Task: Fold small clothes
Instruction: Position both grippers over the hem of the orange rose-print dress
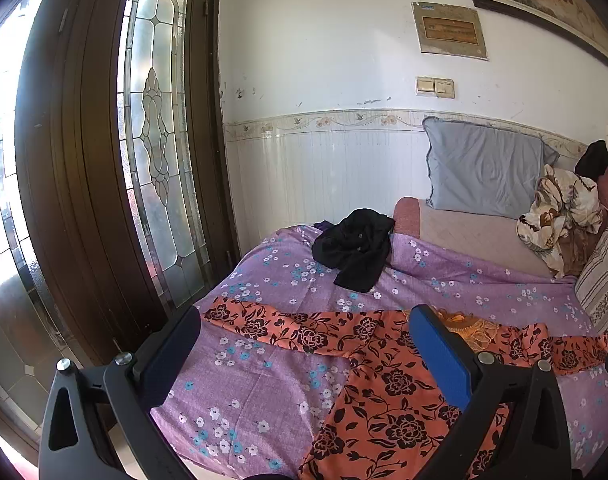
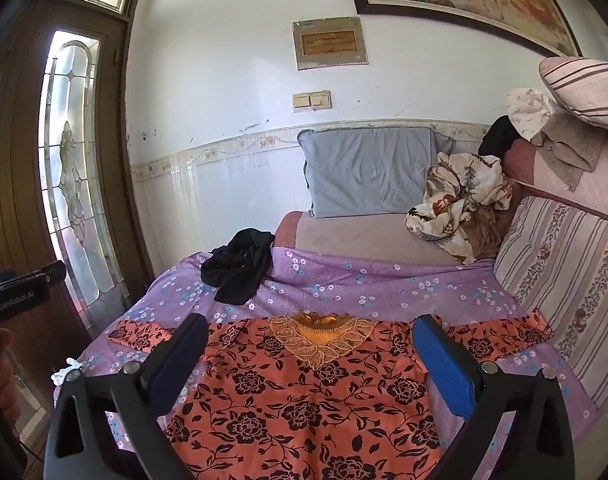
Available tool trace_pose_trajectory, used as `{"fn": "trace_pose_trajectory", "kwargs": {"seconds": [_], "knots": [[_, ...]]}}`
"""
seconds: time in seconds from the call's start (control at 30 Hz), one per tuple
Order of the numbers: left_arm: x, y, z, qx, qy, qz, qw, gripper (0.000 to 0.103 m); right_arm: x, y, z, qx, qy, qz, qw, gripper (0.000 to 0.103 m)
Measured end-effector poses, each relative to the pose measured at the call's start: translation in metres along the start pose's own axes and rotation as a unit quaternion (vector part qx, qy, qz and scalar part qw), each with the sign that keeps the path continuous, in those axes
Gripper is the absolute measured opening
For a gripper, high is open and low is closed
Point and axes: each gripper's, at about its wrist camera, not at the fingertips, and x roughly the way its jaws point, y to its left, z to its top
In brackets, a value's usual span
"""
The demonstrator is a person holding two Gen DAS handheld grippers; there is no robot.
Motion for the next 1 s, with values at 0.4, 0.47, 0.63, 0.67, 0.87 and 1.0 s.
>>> {"fn": "trace_pose_trajectory", "kwargs": {"seconds": [0.4,0.47,0.63,0.67,0.87,1.0], "knots": [[0.004,-0.001,-0.002,0.000,0.004,0.000,1.0000,0.103,0.006,0.001,-0.004,-0.004,0.004,-0.002,1.000,0.103],[0.006,-0.001,-0.003,0.001,0.005,0.000,1.0000,0.103,0.005,-0.002,0.000,-0.006,0.012,-0.001,1.000,0.103],[0.012,-0.003,-0.004,0.001,0.011,-0.002,0.9999,0.103,0.009,-0.003,0.001,0.001,0.011,0.000,1.000,0.103],[0.013,-0.003,-0.004,0.001,0.012,-0.002,0.9999,0.103,0.010,-0.004,0.000,0.001,0.009,0.000,1.000,0.103],[0.022,-0.009,-0.008,0.005,0.019,-0.003,0.9998,0.103,0.019,-0.008,-0.002,0.000,0.010,-0.003,1.000,0.103],[0.028,-0.013,-0.009,0.009,0.023,-0.003,0.9997,0.103,0.027,-0.010,-0.005,0.001,0.014,-0.004,1.000,0.103]]}}
